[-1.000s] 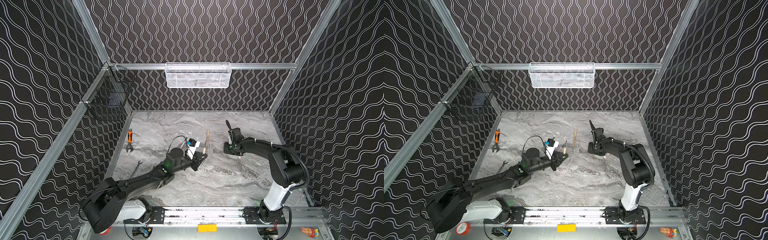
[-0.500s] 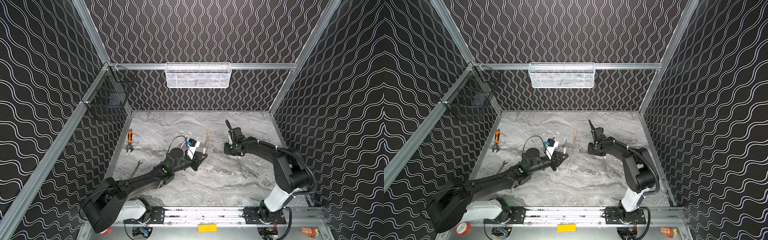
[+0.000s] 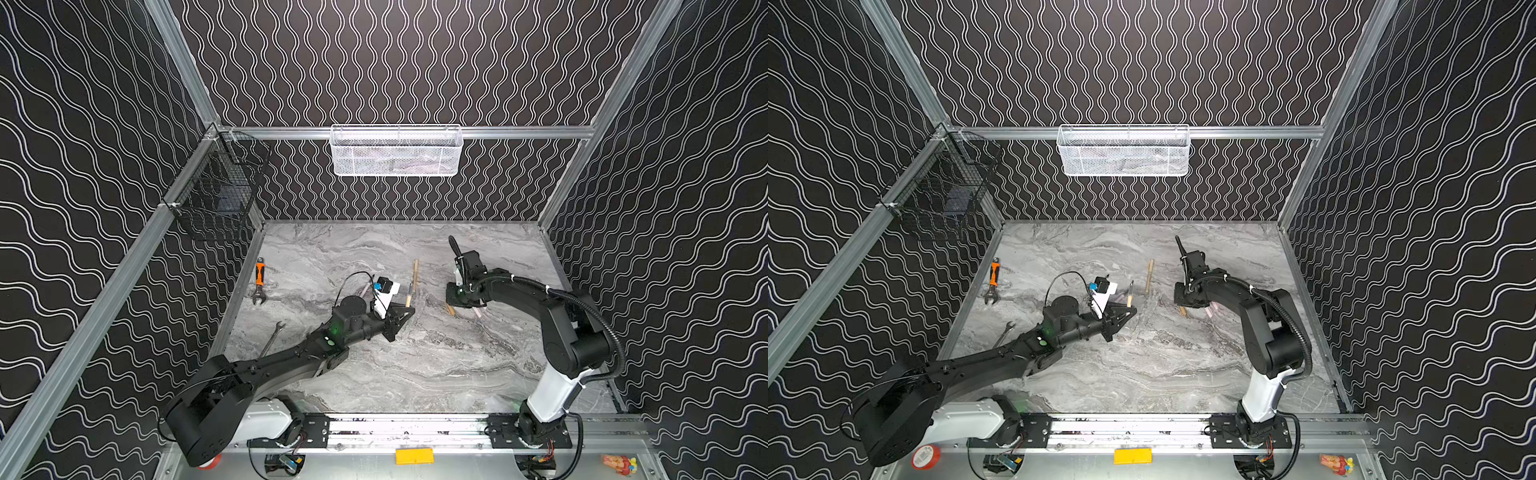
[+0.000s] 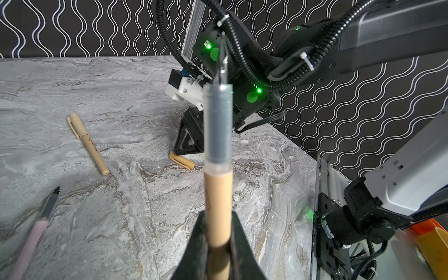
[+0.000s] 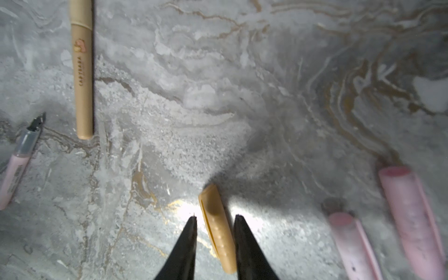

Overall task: Insert pens into pen caps
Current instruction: Pick up the pen cap from the center of the table.

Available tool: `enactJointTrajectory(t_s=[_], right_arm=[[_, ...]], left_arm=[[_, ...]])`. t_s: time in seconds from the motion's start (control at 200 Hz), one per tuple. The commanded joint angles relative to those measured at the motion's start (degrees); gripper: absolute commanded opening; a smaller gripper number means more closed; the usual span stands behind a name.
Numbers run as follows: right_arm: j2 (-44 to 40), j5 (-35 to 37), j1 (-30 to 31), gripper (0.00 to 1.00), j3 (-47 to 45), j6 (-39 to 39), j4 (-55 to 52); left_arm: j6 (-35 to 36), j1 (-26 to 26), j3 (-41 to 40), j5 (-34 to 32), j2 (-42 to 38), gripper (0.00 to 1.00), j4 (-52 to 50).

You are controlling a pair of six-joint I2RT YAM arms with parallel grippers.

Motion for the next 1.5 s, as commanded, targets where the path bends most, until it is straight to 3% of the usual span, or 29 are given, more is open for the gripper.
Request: enactJointTrajectory(t_s=[0.0, 0.385, 0.971, 1.492], right_arm=[[0.3, -0.6, -0.1, 0.29, -0.2, -2.3, -1.4], [2.9, -1.3, -0.2, 0.26, 1.1, -5.8, -1.5], [4.6, 1.7, 1.3, 0.18, 1.2, -3.6, -1.1], [-8.0, -3.8, 1.6, 0.14, -4.3, 0.4, 9.3]], left_arm=[[0.5, 0.1, 0.3, 0.0, 0.0, 0.02, 1.1], [0.5, 0.1, 0.6, 0.4, 0.8, 0.02, 1.5], [0.9, 0.0, 0.3, -0.5, 0.2, 0.02, 1.0], [1.5, 0.1, 0.3, -2.0, -0.3, 0.01, 0.9]])
